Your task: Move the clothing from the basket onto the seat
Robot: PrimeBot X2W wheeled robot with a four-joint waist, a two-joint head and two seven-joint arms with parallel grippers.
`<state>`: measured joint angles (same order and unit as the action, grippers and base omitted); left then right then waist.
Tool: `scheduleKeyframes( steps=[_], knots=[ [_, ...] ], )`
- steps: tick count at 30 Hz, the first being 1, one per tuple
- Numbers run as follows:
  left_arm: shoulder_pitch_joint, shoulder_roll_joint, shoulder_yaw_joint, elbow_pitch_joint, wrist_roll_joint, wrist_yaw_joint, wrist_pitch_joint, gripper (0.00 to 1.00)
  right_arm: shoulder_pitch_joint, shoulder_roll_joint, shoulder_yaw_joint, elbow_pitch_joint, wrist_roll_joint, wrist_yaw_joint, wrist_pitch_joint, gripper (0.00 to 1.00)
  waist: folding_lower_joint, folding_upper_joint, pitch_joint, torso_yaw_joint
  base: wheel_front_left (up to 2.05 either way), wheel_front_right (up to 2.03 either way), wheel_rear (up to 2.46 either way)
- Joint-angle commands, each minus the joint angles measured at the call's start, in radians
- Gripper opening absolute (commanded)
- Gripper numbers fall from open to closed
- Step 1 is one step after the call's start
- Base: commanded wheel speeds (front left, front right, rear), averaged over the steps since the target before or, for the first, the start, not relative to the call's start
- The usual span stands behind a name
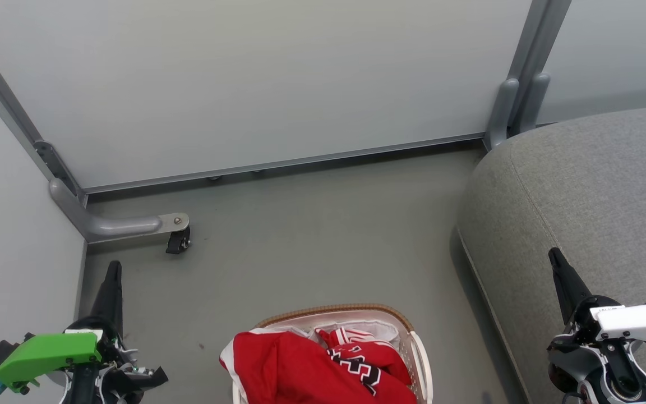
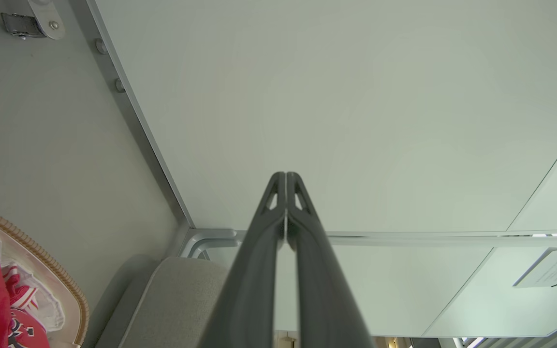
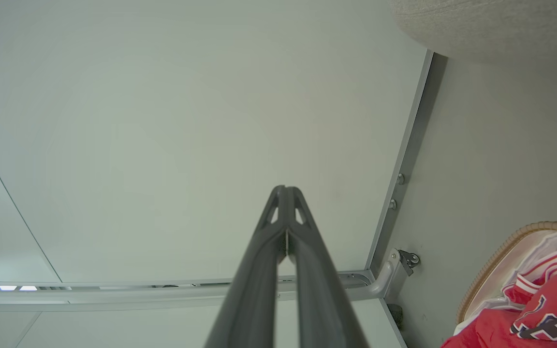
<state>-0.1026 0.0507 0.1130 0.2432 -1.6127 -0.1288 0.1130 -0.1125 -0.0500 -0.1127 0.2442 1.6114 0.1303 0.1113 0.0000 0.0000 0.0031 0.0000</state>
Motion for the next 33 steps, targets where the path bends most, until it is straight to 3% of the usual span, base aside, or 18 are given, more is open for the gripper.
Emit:
scheduleKeyframes(
  steps=[1,18,19,27,33],
  knots=[
    [-0.011,0.000,0.003,0.000,0.008,-0.004,0.001,0.00,0.009,-0.003,-0.003,0.000,-0.004,0.001,0.003,0.00,0.0000,0.0000,0.000,0.000,0.00,0.00,0.00],
    [-0.011,0.000,0.003,0.000,0.008,-0.004,0.001,0.00,0.009,-0.002,-0.003,0.000,-0.004,0.001,0.004,0.00,0.0000,0.0000,0.000,0.000,0.00,0.00,0.00],
    [0.001,-0.001,0.000,0.003,0.000,0.000,0.000,1.00,0.000,0.001,0.000,0.003,-0.001,0.000,0.000,1.00,0.0000,0.0000,0.000,0.000,0.00,0.00,0.00],
    [0.014,-0.005,-0.014,0.037,0.017,0.001,-0.023,1.00,0.009,-0.002,0.015,0.021,-0.025,0.000,-0.022,1.00,0.0000,0.0000,0.001,0.000,0.00,0.00,0.00],
    [0.004,0.005,-0.033,0.050,0.111,0.001,-0.054,1.00,-0.002,-0.028,0.041,0.023,-0.099,0.000,-0.054,1.00,0.0000,0.0000,0.003,0.000,0.00,0.00,0.00]
  ],
)
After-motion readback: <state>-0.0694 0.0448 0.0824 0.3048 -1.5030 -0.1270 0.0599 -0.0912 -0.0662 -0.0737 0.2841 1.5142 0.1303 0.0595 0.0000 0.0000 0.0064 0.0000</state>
